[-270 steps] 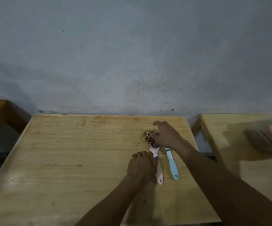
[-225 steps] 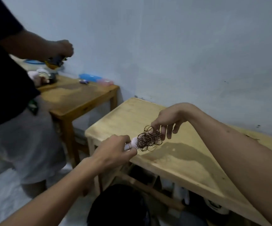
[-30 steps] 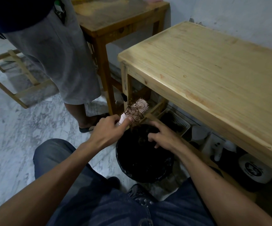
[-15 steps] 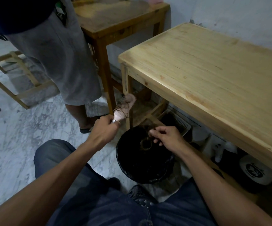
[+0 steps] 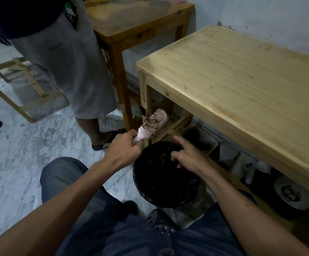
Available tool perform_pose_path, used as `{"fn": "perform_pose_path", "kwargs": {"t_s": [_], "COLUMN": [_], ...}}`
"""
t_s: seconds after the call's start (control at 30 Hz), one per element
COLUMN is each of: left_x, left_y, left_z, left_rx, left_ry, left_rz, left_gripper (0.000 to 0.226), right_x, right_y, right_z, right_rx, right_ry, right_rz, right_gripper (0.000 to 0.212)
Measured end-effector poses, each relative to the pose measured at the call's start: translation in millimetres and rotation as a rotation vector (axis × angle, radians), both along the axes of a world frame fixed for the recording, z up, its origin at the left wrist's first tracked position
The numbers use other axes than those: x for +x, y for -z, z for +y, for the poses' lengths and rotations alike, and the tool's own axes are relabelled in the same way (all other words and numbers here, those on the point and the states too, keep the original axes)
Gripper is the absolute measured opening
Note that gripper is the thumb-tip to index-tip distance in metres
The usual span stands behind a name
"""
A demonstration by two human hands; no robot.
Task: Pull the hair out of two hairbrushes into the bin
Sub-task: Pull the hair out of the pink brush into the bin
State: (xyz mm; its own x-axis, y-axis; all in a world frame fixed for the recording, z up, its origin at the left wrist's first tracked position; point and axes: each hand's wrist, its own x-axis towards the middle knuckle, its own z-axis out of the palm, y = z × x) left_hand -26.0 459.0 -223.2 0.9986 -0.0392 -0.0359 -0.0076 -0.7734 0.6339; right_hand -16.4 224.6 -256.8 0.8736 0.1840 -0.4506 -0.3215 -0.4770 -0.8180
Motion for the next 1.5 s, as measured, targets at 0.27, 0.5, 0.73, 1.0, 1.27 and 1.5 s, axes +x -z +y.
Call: {"fn": "perform_pose_path", "kwargs": {"t_s": [0.27, 0.5, 0.73, 1.0, 1.27, 1.5], "left_x": [0, 3, -3, -4, 5, 3], "left_y": [5, 11, 12, 14, 10, 2], "left_z": [-4, 10, -2, 1, 12, 4], "left_rx": [0.113, 0.145, 0.170, 0.148, -0.029, -0.026], "left_ry": [0.099, -0.006, 0.061, 0.033, -0.193, -0.122], "left_rz": [-0.064, -0.055, -0.092, -0.081, 0.016, -0.017], "left_gripper": [0.019, 0.023, 0.034, 0.022, 0.021, 0.020], "right_x": [6, 3, -2, -2, -6, -1], "right_y": [-5, 4, 1, -3, 9, 29], "right_z": [17, -1, 26, 27, -9, -8], "right_rx": [0.418, 0.318, 0.281, 0.215, -0.005, -0.247], "right_ry": [0.083, 0.253, 0.108, 0.169, 0.219, 0.053], "right_rz": [-0.040, -0.092, -0.108, -0.184, -0.072, 0.061], "right_gripper": [0.006, 0.012, 0.042, 0.010, 0.016, 0.020]}}
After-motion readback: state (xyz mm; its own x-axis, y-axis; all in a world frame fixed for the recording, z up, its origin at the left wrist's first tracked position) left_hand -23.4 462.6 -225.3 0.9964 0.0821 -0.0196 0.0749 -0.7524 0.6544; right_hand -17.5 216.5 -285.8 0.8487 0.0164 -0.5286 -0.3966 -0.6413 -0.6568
